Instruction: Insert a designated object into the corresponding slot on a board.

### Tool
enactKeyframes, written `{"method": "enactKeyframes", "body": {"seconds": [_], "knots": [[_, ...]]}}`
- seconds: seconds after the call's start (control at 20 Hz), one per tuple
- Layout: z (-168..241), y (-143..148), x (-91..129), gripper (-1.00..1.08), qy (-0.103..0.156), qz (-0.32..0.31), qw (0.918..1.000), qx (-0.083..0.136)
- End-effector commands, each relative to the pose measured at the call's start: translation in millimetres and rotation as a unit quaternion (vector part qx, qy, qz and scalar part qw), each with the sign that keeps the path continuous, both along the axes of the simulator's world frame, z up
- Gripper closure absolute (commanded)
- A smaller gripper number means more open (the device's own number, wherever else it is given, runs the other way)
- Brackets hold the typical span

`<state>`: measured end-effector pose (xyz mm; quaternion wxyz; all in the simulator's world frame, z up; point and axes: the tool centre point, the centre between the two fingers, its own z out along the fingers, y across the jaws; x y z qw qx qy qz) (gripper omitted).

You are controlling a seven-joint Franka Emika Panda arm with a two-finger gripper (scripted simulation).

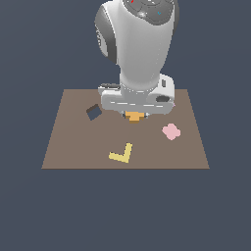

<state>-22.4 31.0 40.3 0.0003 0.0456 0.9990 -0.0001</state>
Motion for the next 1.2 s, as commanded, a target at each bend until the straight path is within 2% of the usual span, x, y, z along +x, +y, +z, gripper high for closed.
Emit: {"method": "enactKeyframes", "body": {"seconds": [0.0, 0.35, 0.9, 0.95, 1.15], "knots": [[0.3, -0.7, -3.8, 1.08, 0.0, 0.022, 0.9998, 0.0], [0.4, -2.4, -9.1, 1.08, 0.0, 0.052, 0.9987, 0.0], [-9.6, -2.9, -9.5, 1.08, 0.0, 0.054, 0.9986, 0.0], [-9.6, -2.9, -9.5, -0.92, 0.0, 0.054, 0.9986, 0.0], [-9.6, -2.9, -9.5, -0.92, 0.0, 0.054, 0.9986, 0.0]]}}
